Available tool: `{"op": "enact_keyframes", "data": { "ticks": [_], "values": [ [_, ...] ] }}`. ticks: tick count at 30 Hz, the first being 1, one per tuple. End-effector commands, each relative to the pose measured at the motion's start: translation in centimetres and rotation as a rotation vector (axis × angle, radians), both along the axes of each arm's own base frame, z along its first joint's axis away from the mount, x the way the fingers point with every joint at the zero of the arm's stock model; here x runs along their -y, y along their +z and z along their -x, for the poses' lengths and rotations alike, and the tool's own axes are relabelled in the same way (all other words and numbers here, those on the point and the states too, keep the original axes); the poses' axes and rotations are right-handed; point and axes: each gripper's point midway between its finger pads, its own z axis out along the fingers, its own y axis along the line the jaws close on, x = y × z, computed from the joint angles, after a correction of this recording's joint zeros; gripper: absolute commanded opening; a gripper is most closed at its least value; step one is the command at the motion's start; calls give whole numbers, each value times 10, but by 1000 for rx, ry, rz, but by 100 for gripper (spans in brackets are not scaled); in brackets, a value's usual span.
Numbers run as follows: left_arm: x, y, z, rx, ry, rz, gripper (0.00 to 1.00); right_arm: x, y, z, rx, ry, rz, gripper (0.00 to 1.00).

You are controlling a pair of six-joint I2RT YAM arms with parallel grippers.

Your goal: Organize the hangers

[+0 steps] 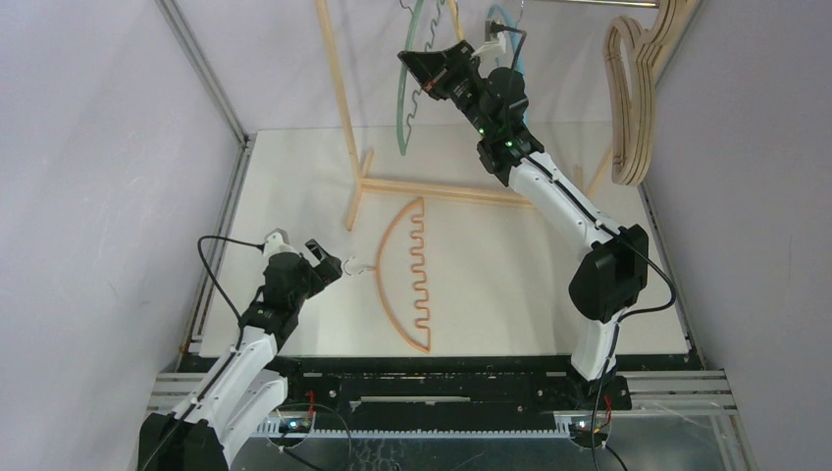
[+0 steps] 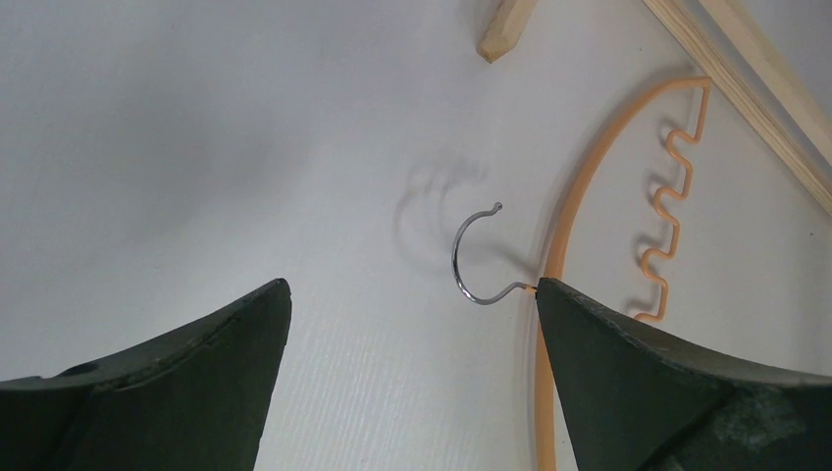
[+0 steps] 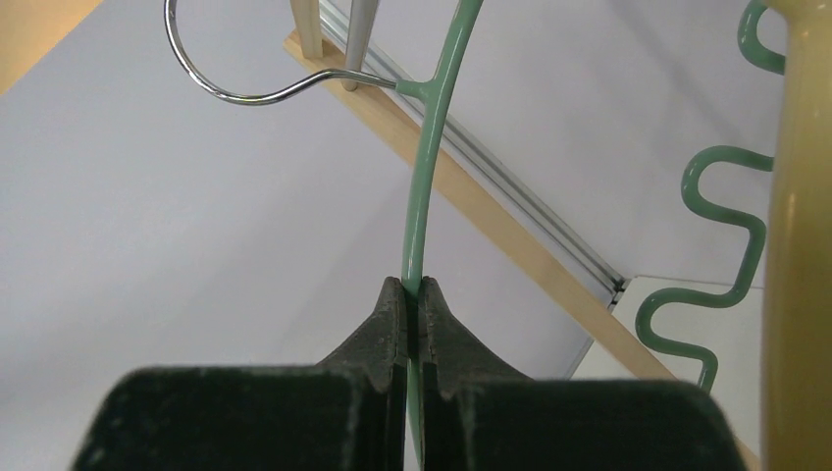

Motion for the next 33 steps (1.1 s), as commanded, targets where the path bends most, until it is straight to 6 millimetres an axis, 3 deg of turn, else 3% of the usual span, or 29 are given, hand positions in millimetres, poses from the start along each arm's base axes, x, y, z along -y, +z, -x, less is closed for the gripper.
{"op": "enact_keyframes", "data": {
  "ticks": [1, 25, 33],
  "values": [
    [0, 18, -11, 62, 7, 8, 100, 17, 39, 15, 75, 38, -68, 0],
    [0, 15, -12, 55, 5, 7, 100, -19, 55, 97, 382, 259, 60, 0],
    [0, 14, -12, 54, 3, 9, 99, -25, 53, 94, 367, 272, 74, 0]
  ]
}}
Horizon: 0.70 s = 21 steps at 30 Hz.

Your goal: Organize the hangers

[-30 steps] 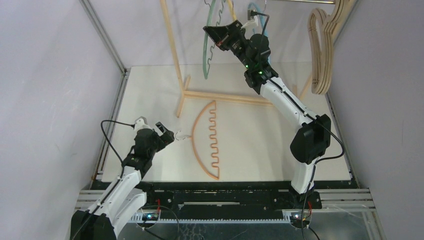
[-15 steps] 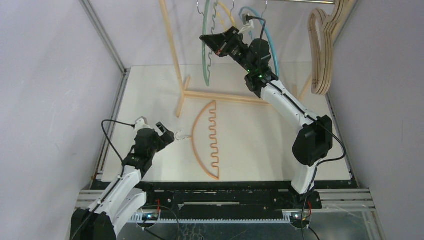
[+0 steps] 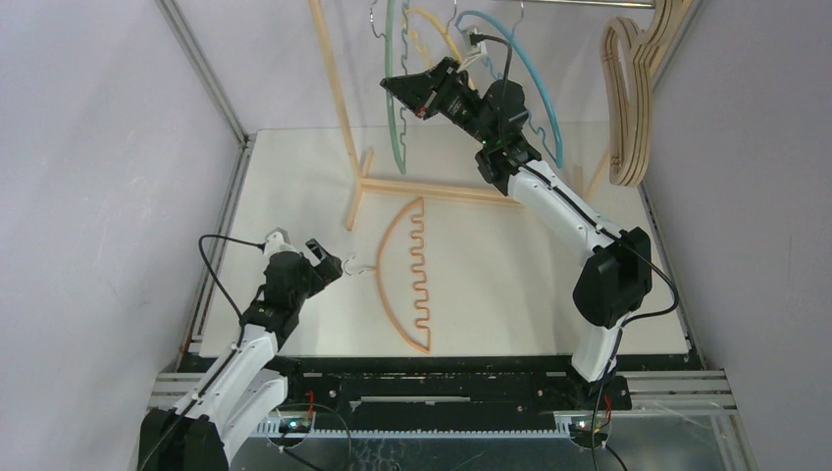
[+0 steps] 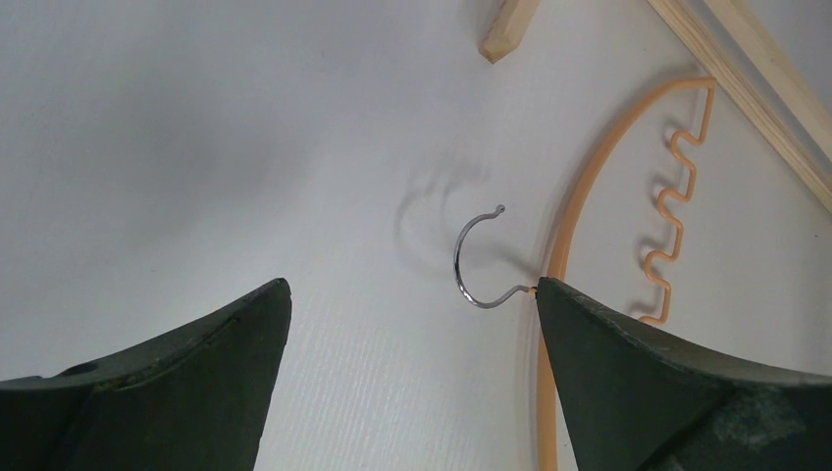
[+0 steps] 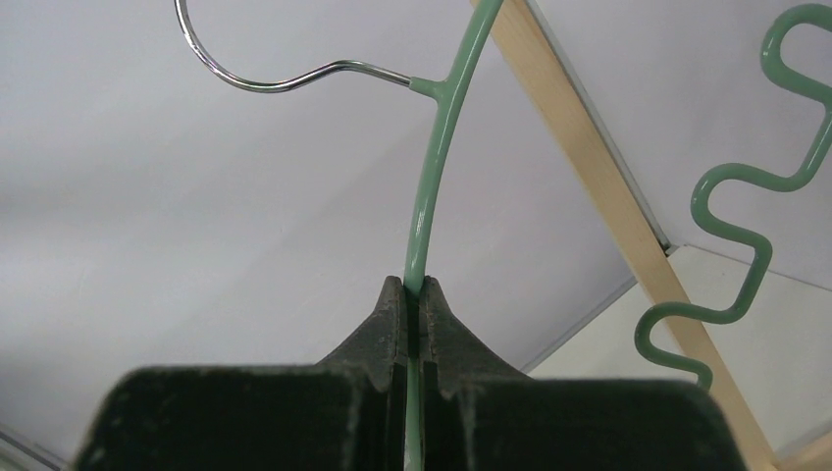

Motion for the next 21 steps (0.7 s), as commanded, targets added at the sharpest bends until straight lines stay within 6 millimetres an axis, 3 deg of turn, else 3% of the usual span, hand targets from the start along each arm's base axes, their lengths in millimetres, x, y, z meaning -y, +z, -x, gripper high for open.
{"op": "enact_keyframes", "data": {
  "ticks": [1, 7, 15, 21],
  "values": [
    [0, 17, -11, 61, 2, 10, 100, 9, 61, 34, 174, 36, -72, 0],
    [1, 18, -11, 63, 2, 10, 99, -3, 53, 25, 133, 36, -48, 0],
    [0, 19, -11, 63, 3, 10, 100, 23, 44, -20, 14, -104, -68, 0],
    [0, 18, -11, 62, 3, 8, 99, 40, 31, -43, -126, -153, -149, 0]
  ]
}}
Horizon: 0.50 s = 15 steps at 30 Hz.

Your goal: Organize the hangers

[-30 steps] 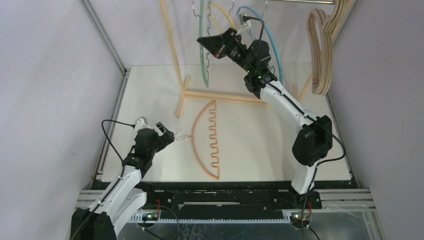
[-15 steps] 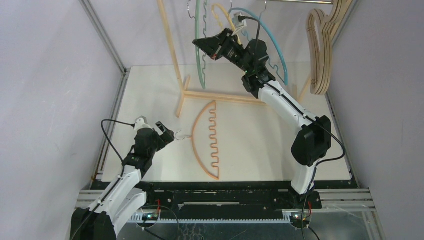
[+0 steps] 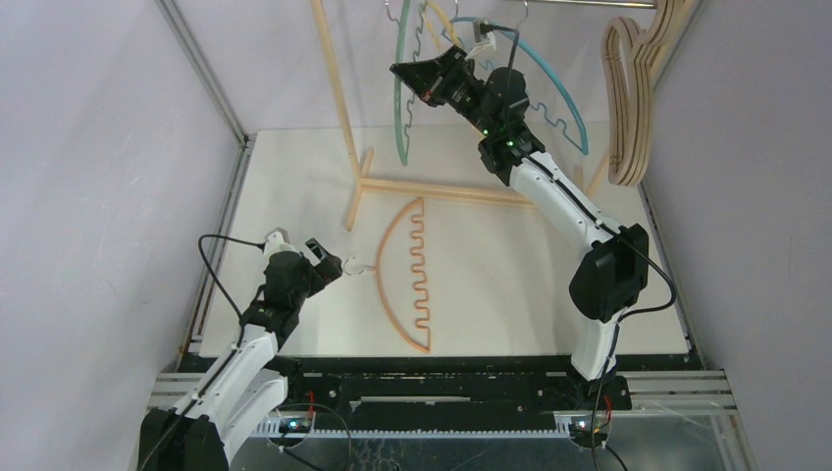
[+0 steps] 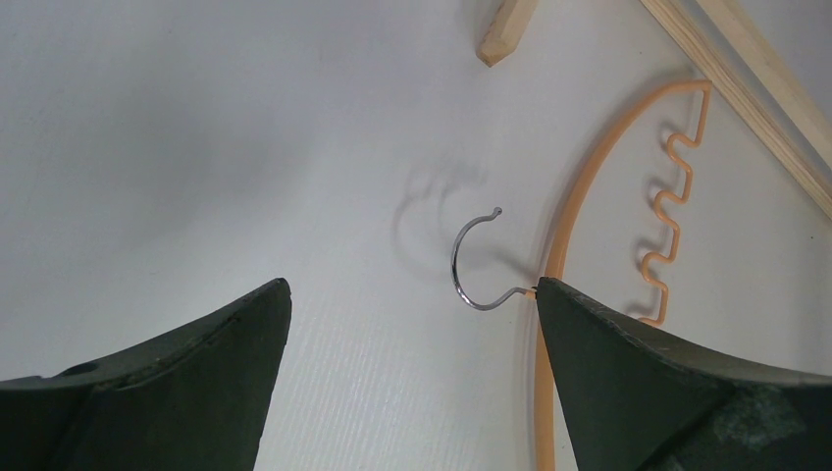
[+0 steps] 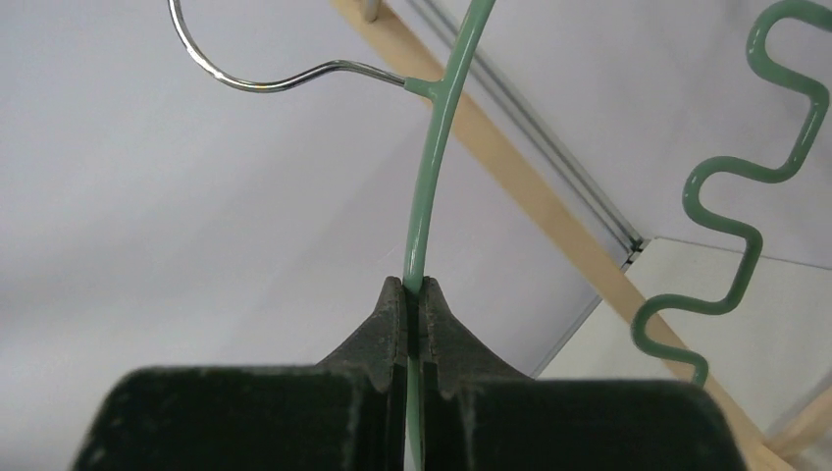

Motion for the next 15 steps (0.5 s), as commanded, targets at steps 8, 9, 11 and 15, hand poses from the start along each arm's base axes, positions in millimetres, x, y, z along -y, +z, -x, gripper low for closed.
{"op": "enact_keyframes", "data": {
  "ticks": [8, 9, 11, 15],
  "values": [
    [-1, 16, -10, 48, 7, 4, 99, 33, 31, -14, -90, -100, -183, 0],
    [-1, 15, -10, 47, 7, 4, 100, 36, 31, -17, -104, -114, -186, 0],
    [-1, 14, -9, 45, 7, 4, 100, 36, 28, -20, -130, -120, -190, 0],
    [-2, 15, -9, 48, 11, 2, 99, 20, 29, -15, -108, -36, -181, 0]
  ]
}}
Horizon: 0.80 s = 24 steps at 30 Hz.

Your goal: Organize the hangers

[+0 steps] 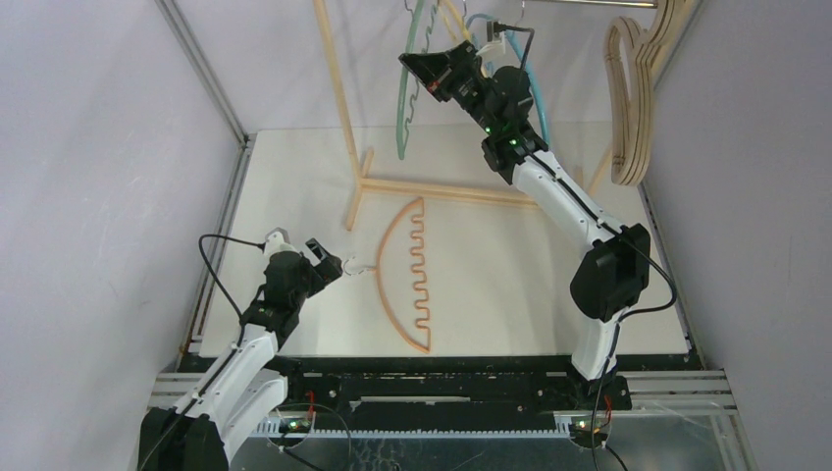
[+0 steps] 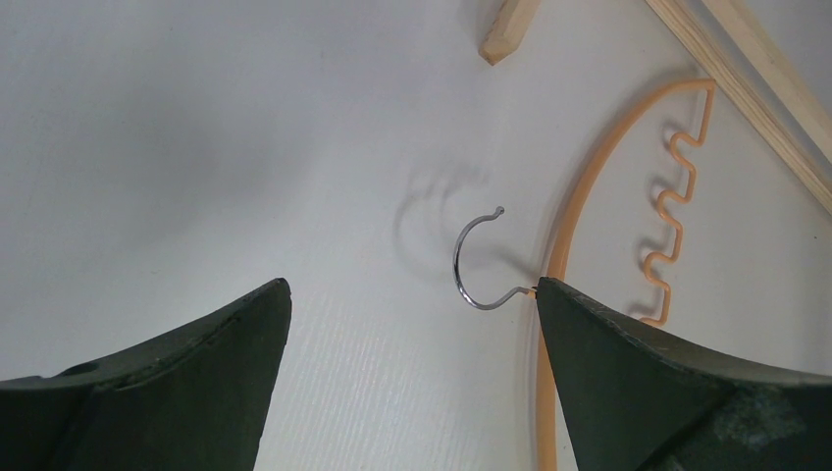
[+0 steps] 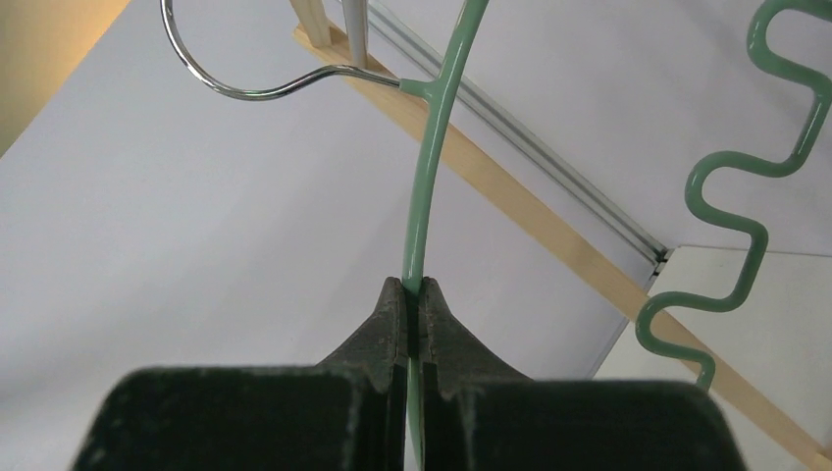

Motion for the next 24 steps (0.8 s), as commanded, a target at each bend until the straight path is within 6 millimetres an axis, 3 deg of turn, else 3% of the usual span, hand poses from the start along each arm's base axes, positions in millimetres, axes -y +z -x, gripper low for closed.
{"op": "enact_keyframes", "data": {
  "ticks": [1, 9, 20, 24],
  "values": [
    [-2, 15, -9, 50, 11, 3, 99, -6, 23, 8, 24, 54, -44, 0],
    [-2, 14, -9, 48, 11, 3, 99, -28, 47, 42, 213, 143, 33, 0],
    [-2, 14, -9, 47, 12, 1, 100, -42, 25, 21, 137, 163, 34, 0],
    [-3, 12, -8, 45, 2, -20, 100, -47, 23, 21, 151, 121, 77, 0]
  ]
}}
